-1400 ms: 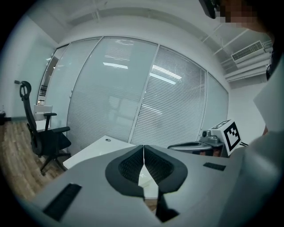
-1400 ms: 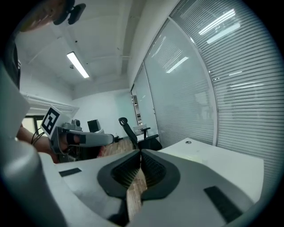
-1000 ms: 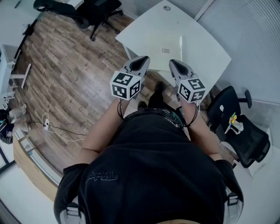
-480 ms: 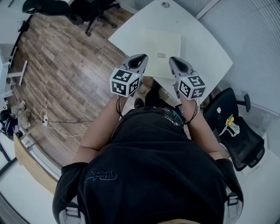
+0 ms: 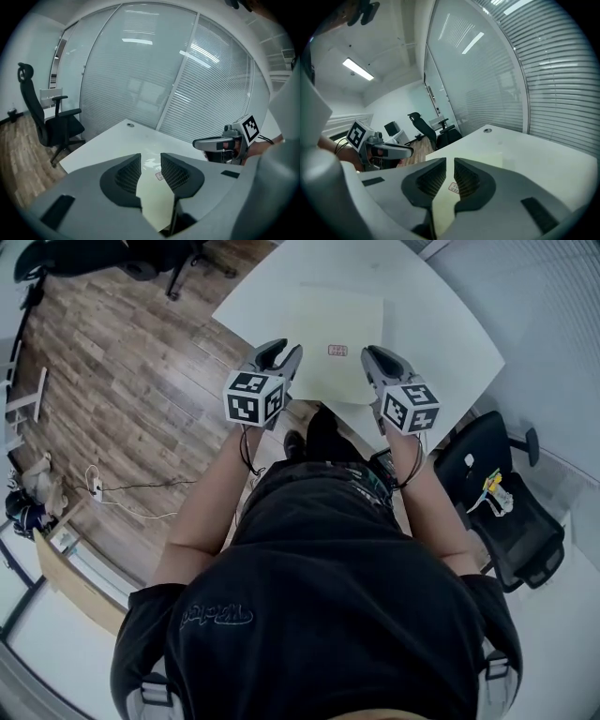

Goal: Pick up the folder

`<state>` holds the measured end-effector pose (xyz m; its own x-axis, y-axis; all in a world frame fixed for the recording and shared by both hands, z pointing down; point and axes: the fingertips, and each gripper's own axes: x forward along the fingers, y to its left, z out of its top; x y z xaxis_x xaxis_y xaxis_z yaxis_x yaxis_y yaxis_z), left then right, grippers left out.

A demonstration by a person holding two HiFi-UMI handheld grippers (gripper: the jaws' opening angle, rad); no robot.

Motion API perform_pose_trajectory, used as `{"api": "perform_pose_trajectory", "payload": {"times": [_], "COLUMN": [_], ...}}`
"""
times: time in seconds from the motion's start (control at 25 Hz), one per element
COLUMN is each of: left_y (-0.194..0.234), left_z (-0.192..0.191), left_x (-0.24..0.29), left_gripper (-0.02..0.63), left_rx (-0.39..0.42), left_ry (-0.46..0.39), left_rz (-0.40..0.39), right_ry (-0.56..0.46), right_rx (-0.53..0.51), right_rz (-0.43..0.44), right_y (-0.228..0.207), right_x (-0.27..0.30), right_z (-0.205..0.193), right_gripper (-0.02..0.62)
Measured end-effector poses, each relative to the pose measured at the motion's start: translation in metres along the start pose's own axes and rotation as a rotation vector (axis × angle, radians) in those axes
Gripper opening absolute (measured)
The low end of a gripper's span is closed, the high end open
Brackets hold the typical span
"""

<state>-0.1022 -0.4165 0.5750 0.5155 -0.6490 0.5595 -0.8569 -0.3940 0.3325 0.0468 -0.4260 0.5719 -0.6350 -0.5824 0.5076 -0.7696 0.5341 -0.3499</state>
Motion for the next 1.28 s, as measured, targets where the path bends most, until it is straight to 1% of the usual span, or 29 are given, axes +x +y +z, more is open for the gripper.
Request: {"api": "perform_pose_trajectory", "payload": {"times": [0.04, 0.12, 0.16, 0.36, 0.56, 0.8, 0.96, 1.28], "left_y": [0.005, 0.015, 0.019, 0.033, 0.038, 0.047, 0.052, 0.054], "left_z": [-0.004, -0.009, -0.012, -0.026, -0.042, -0.059, -0.069, -0.095], "left_x": [0.005, 0.015, 0.020, 0.039, 0.058, 0.082, 0.091, 0.107], "left_gripper": [0.134, 0.150, 0.158, 0.210, 0.249, 0.282, 0.290, 0.307], "left_rx": [-0.009, -0.028, -0.037, -0.068, -0.100, -0.138, -0.162, -0.222], "left_ry": [0.010, 0.031, 0.041, 0.091, 0.149, 0.199, 0.221, 0.285], "left_rz": [0.005, 0.014, 0.017, 0.023, 0.003, 0.000, 0.003, 0.008], "right_ry": [0.011, 0.037, 0.049, 0.104, 0.158, 0.198, 0.249, 0.308], "right_rx": [0.007, 0.027, 0.038, 0.074, 0.101, 0.113, 0.158, 0.223], "right_rz": [-0.004, -0.012, -0.016, -0.031, -0.035, -0.058, -0.047, -0.020], "right_y": [-0.005, -0.016, -0.021, -0.040, -0.056, -0.082, -0.091, -0.101], "right_x": [0.004, 0.012, 0.016, 0.028, 0.040, 0.052, 0.058, 0.066], "right_z": [-0.004, -0.014, -0.018, -0.039, -0.056, -0.068, -0.084, -0.105], "right_gripper": [0.050, 0.104, 0.116, 0.153, 0.204, 0.256, 0.302, 0.319]}}
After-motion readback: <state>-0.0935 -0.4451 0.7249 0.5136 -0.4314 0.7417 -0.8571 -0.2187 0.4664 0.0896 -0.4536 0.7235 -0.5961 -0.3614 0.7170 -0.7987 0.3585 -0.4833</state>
